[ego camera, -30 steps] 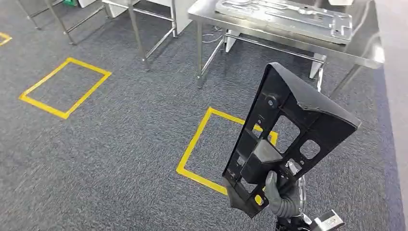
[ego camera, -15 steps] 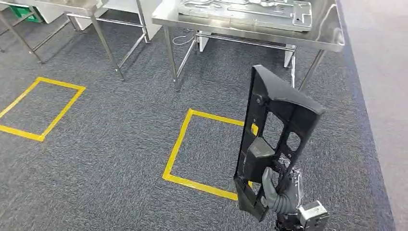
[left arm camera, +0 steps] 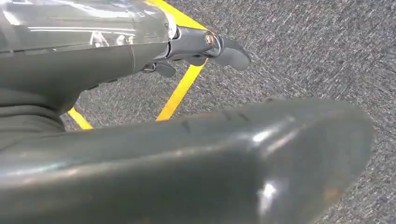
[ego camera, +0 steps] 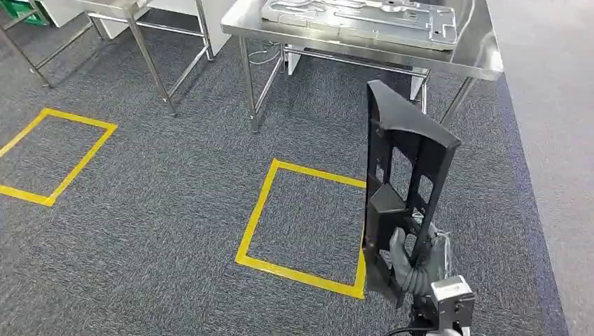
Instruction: Take the parts from the cabinet and place them on the table.
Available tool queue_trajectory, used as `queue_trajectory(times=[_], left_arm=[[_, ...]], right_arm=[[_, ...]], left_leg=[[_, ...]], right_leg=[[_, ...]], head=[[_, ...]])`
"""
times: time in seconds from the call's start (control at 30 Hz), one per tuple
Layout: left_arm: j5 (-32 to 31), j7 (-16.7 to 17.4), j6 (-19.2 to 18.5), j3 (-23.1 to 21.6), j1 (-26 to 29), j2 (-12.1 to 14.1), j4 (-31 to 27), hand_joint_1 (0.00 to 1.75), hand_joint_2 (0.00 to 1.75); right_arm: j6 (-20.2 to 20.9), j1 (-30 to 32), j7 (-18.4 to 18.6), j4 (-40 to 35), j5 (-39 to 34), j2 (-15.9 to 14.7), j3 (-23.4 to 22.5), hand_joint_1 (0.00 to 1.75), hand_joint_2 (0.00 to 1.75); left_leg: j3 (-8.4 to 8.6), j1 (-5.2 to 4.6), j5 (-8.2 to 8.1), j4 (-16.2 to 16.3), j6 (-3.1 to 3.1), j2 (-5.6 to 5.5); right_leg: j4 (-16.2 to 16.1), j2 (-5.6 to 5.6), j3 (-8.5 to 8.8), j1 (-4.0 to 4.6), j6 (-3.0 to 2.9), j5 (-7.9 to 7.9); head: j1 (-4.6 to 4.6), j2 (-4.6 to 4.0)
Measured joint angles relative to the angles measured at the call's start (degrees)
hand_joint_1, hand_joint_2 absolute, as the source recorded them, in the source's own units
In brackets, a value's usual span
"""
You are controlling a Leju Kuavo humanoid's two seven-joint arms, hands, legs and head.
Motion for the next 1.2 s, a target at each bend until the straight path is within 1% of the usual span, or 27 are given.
queue_trajectory(times=[0.03,0.07,0.1,0.2,0.23,0.27,0.3,0.37,0.4,0.43,0.5,0.53,0.57,0.6,0.67,0.7,0.77,0.8,0.9,0.93,0.97,1.0,1.07,1.1,1.13,1.17,1.2], left_arm=[[0.0,0.0,-0.1,-0.2,-0.1,0.0,0.0,0.0,0.0],[-0.1,0.0,-0.2,-0.2,-0.1,0.0,0.0,0.0,0.0],[-0.1,0.1,-0.2,-0.3,-0.2,0.0,0.0,0.0,0.0],[-0.3,0.2,-0.6,-0.7,-0.3,0.0,0.0,0.0,0.0],[-0.3,0.3,-0.6,-0.8,-0.5,0.1,0.0,0.0,0.0],[-0.3,0.4,-0.7,-0.9,-0.4,0.2,0.0,0.0,0.0],[-0.4,0.5,-0.7,-1.0,-0.5,0.3,0.0,0.0,0.0],[-0.3,0.7,-0.7,-1.0,-0.4,0.3,0.0,0.0,0.0],[-0.2,0.8,-0.7,-1.0,-0.4,0.3,0.0,0.0,0.0],[0.0,0.9,-0.7,-1.1,-0.4,0.3,0.0,0.0,0.0],[0.2,1.0,-0.6,-1.1,-0.4,0.3,0.0,0.0,0.0],[0.2,1.0,-0.5,-1.1,-0.3,0.4,0.0,0.0,0.0],[0.3,1.0,-0.5,-1.1,-0.3,0.4,0.0,0.0,0.0],[0.4,1.1,-0.5,-1.1,-0.3,0.7,0.0,0.0,0.0],[0.4,1.2,-0.5,-1.1,-0.6,0.7,0.0,0.0,0.0],[0.5,1.2,-0.5,-1.1,-0.5,0.7,0.0,0.0,0.0],[0.6,1.2,-0.5,-1.1,-0.5,0.6,0.0,0.0,0.0],[0.6,1.2,-0.5,-1.1,-0.4,0.7,0.0,0.0,0.0],[0.6,1.2,-0.6,-1.1,-0.4,0.7,0.0,0.0,0.0],[0.6,1.2,-0.6,-1.1,-0.3,0.7,0.0,0.0,0.0],[0.6,1.3,-0.6,-1.1,-0.3,0.7,0.0,0.0,0.0],[0.6,1.3,-0.7,-1.1,-0.2,0.7,0.0,0.0,0.0],[0.4,1.3,-1.0,-1.1,-0.2,0.7,0.0,0.0,0.0],[0.2,1.4,-1.1,-1.2,-0.1,0.7,0.0,0.0,0.0],[0.2,1.4,-1.2,-1.2,-0.3,0.7,0.0,0.0,0.0],[0.1,1.4,-1.4,-1.2,-0.4,0.7,0.0,0.0,0.0],[0.0,1.4,-1.6,-1.3,-0.3,0.7,0.0,0.0,0.0]], right_arm=[[0.0,-0.8,0.6,-0.1,0.3,-0.2,-0.3,1.75,1.75],[0.1,-1.8,1.2,-0.2,0.4,-0.5,-0.6,1.75,1.75],[0.3,-2.7,1.8,-0.2,0.5,-0.8,-0.9,1.75,1.75],[1.1,-4.9,3.6,-0.2,1.5,-1.6,-2.1,1.75,1.75],[1.4,-5.7,4.1,-0.2,1.8,-1.8,-2.4,1.75,1.75],[1.7,-6.7,4.7,-0.1,2.1,-2.0,-2.6,1.75,1.75],[2.3,-7.9,5.4,0.1,2.5,-2.3,-2.9,1.75,1.75],[3.2,-10.4,6.9,1.0,3.5,-2.8,-3.2,1.75,1.75],[3.6,-11.5,7.6,1.8,4.2,-3.2,-3.5,1.75,1.75],[3.8,-12.5,8.2,2.4,4.9,-3.4,-3.6,1.75,1.75],[4.2,-14.7,9.5,3.8,6.2,-3.8,-3.8,1.75,1.75],[4.4,-16.2,10.2,4.5,7.0,-3.9,-3.8,1.75,1.75],[4.6,-17.7,10.8,5.2,7.6,-4.0,-3.8,1.75,1.75],[4.7,-19.3,11.4,6.0,8.0,-4.2,-3.8,1.75,1.75],[5.3,-21.3,12.5,7.1,8.7,-4.5,-3.8,1.75,1.75],[5.6,-22.1,12.8,7.8,9.0,-4.6,-3.8,1.75,1.75],[5.8,-23.5,13.4,8.9,9.6,-4.9,-3.8,1.75,1.75],[5.9,-24.4,13.4,9.5,9.9,-5.0,-3.7,1.75,1.75],[5.9,-25.1,13.6,10.7,10.5,-5.5,-3.7,1.75,1.75],[5.9,-25.0,13.7,11.1,10.8,-5.6,-3.7,1.75,1.75],[5.9,-25.0,13.8,11.5,11.0,-5.7,-3.7,1.75,1.75],[5.9,-25.0,13.9,11.8,11.0,-5.8,-3.7,1.75,1.75],[5.7,-25.1,14.1,12.0,11.5,-6.3,-3.7,1.75,1.75],[5.7,-25.1,14.1,12.3,11.6,-6.6,-3.7,1.75,1.75],[5.6,-25.1,14.3,12.5,11.6,-6.8,-3.8,1.75,1.75],[5.6,-25.0,14.5,12.5,11.7,-7.1,-3.8,1.75,1.75],[5.5,-24.8,14.8,12.5,11.7,-7.3,-3.8,1.75,1.75]], left_leg=[[0.46,0.0,-0.3,0.0,-0.22,0.02],[0.46,-0.02,-0.58,-0.1,-0.49,0.06],[0.52,-0.42,-0.84,0.2,-0.9,0.05],[0.83,-0.26,-1.02,-0.4,-1.68,0.25],[0.92,-0.46,-1.44,-0.2,-2.09,0.34],[0.68,-0.24,-2.1,1.2,-2.25,0.18],[-0.95,-0.22,-3.83,4.4,-2.28,0.11],[-6.51,-0.09,-7.58,14.3,-2.56,0.1],[-8.93,-0.08,-8.16,18.0,-2.69,0.1],[-10.04,-0.04,-7.23,18.7,-2.72,0.11],[-8.26,-0.05,-1.86,12.6,-2.4,0.1],[-6.12,-0.08,1.44,7.1,-1.94,0.1],[-4.52,-0.3,3.48,2.6,-1.32,0.09],[-3.77,-0.64,2.41,1.2,-0.84,0.14],[-3.77,-0.89,2.21,0.7,-0.55,0.14],[-3.79,-0.7,2.13,0.3,-0.18,0.02],[-2.2,-0.35,2.15,-0.5,0.35,-0.05],[-1.89,-0.3,2.0,-0.5,0.58,-0.05],[-1.12,-0.22,1.08,-0.5,0.78,-0.15],[-0.7,-0.14,0.72,-0.5,0.64,-0.28],[0.0,-0.01,0.2,-0.5,0.4,-0.39],[0.75,0.12,-0.36,-0.5,0.17,-0.43],[2.51,0.31,-1.76,-0.5,-0.49,-0.43],[2.73,0.23,-2.35,-0.3,-0.92,-0.4],[2.65,0.23,-2.48,-0.4,-1.24,-0.49],[2.45,0.22,-2.73,-0.8,-1.68,-0.46],[2.99,0.17,-2.52,-0.4,-2.1,-0.42]], right_leg=[[-5.3,-0.14,2.42,0.02,-0.24,2.77],[-8.9,-0.38,4.02,0.17,-0.59,3.28],[-9.9,-0.38,4.45,0.59,-0.78,2.66],[-9.7,-0.09,4.28,0.76,-1.54,2.33],[-10.3,0.08,4.78,0.08,-1.97,2.49],[-10.6,0.03,5.23,0.15,-2.32,2.36],[-10.6,-0.05,5.41,0.13,-2.86,2.17],[-10.5,0.0,5.72,0.34,-3.28,1.78],[-10.5,0.08,5.86,0.39,-3.31,1.57],[-10.4,0.19,6.12,0.47,-3.29,1.33],[-10.4,0.41,6.99,0.61,-3.14,0.68],[-10.3,0.5,7.51,0.65,-3.06,0.3],[-10.3,0.51,7.8,0.67,-2.93,-0.04],[-10.0,0.55,7.69,1.14,-2.48,-0.38],[-10.3,0.55,7.86,0.75,-1.83,-0.22],[-9.4,0.52,7.74,0.85,-1.39,0.36],[-8.3,0.34,7.59,0.51,-0.69,-0.43],[-5.9,0.2,6.26,0.43,-0.24,-1.64],[6.1,0.14,-1.51,-0.12,0.59,-6.25],[7.2,0.1,-2.85,-0.27,0.71,-6.14],[5.8,0.07,-3.19,-0.5,0.76,-4.64],[2.4,0.0,-2.32,-0.68,0.81,-2.33],[-7.5,-0.5,0.95,-1.04,1.04,4.68],[-9.3,-0.76,1.0,-0.77,0.98,5.39],[-9.6,-0.71,0.81,-0.35,0.11,4.01],[-9.4,-0.46,0.86,-0.13,-0.46,4.93],[-9.6,-0.27,0.99,-0.23,-0.96,4.49]], head=[[0.0,0.0],[0.0,0.0],[0.0,0.0],[0.0,0.0],[-0.02,0.0],[-0.02,0.0],[-0.02,0.0],[-0.02,0.0],[-0.02,0.0],[-0.02,0.0],[-0.02,0.0],[-0.02,0.0],[-0.02,0.0],[-0.02,0.0],[-0.02,0.0],[0.0,0.0],[0.0,0.0],[0.0,0.0],[0.0,0.0],[-0.02,0.0],[0.0,0.0],[0.0,0.0],[0.0,0.0],[-0.02,0.0],[0.06,0.0],[0.04,0.0],[0.04,0.0]])
